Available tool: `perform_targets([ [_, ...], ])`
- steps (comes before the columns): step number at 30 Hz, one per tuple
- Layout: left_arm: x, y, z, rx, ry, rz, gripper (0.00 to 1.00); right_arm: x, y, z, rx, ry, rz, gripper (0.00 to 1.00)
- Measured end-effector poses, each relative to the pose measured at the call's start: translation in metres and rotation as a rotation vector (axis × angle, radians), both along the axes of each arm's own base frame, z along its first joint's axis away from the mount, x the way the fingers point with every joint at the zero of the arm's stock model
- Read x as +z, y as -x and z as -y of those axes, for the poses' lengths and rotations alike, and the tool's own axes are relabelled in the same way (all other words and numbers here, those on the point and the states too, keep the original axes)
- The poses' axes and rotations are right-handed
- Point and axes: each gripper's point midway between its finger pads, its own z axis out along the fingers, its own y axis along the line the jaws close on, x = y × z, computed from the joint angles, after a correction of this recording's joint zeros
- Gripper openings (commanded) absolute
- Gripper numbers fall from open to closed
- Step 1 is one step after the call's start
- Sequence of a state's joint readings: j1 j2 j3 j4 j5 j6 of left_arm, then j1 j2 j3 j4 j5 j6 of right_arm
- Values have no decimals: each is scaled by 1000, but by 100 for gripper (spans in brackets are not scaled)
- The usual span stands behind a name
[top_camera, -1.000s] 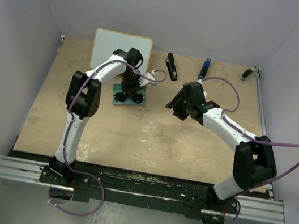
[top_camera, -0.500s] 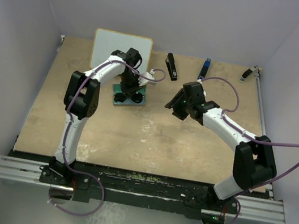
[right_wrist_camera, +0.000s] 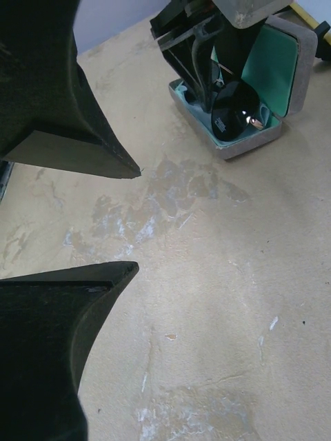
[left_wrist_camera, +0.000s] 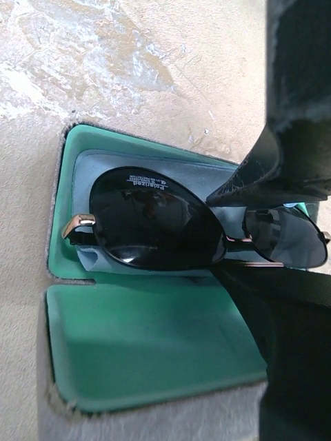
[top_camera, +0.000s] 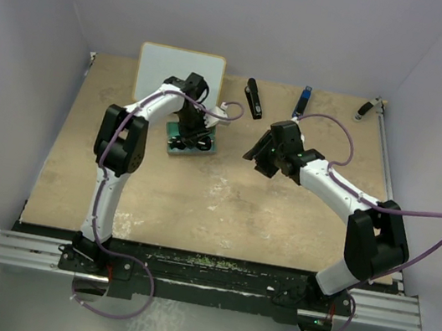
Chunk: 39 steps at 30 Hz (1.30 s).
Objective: Organize the sunglasses
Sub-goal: Place the sunglasses in the sunglasses case.
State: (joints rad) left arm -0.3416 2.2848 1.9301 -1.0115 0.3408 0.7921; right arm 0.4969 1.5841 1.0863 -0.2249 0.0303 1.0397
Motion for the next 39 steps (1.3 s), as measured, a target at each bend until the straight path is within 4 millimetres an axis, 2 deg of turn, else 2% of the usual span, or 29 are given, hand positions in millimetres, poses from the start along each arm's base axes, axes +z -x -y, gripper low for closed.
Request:
perform_targets([
  [5,-4,1,0,15,1,-1,41,3,-2,-4,7,-17,13,55],
  [12,8,2,2,20,7,38,38,3,-3,-6,14,-30,18,54],
  [18,17,1,12,0,-8,95,18,3,-3,-6,12,-33,19,53],
  [26,19,2,16,-6,-33,122,12,3,-3,-6,12,-35,22,53],
  [32,19,2,16,4,-36,121,15,2,-3,-6,12,-35,22,55],
  [39,15,-3,9,17,-73,148,35,3,-3,-7,15,-37,22,57],
])
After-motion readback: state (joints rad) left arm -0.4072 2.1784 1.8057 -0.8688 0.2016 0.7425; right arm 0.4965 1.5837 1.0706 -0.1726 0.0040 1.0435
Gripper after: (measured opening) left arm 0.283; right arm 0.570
